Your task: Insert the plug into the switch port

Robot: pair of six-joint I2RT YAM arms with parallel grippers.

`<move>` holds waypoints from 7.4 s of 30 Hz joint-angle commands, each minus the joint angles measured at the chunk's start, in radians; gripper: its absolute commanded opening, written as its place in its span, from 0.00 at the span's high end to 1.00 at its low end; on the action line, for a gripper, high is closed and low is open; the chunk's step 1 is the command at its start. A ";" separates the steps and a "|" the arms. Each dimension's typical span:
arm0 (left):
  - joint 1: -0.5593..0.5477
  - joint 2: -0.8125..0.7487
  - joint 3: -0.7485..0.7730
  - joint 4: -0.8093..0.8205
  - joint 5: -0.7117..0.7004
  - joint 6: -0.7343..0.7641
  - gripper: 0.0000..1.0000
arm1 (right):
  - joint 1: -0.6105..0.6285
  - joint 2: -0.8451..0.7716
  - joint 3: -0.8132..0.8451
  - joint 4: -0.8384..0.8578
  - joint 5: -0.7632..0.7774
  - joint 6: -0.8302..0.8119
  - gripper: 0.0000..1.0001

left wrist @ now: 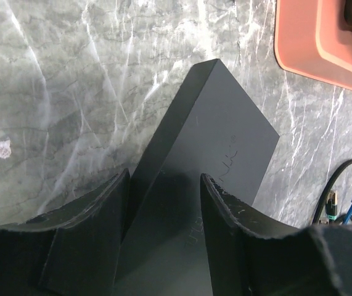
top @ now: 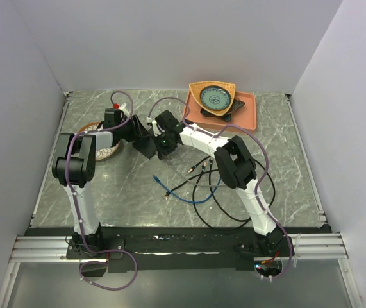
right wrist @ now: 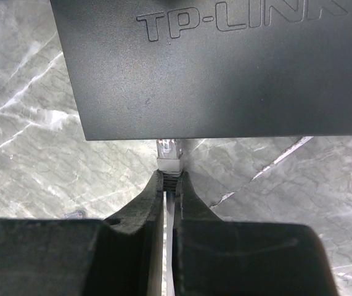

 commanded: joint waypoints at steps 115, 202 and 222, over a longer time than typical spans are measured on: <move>-0.025 -0.890 -0.263 -0.084 -0.316 -0.202 0.04 | 0.244 -0.465 -0.659 0.300 0.181 0.009 0.40; -0.007 -0.670 -0.227 -0.063 -0.091 -0.199 0.04 | 0.020 -0.919 -0.953 0.190 0.114 -0.112 0.53; -0.007 -0.667 -0.216 -0.061 -0.071 -0.199 0.04 | 0.003 -0.690 -0.857 0.289 0.116 -0.043 0.56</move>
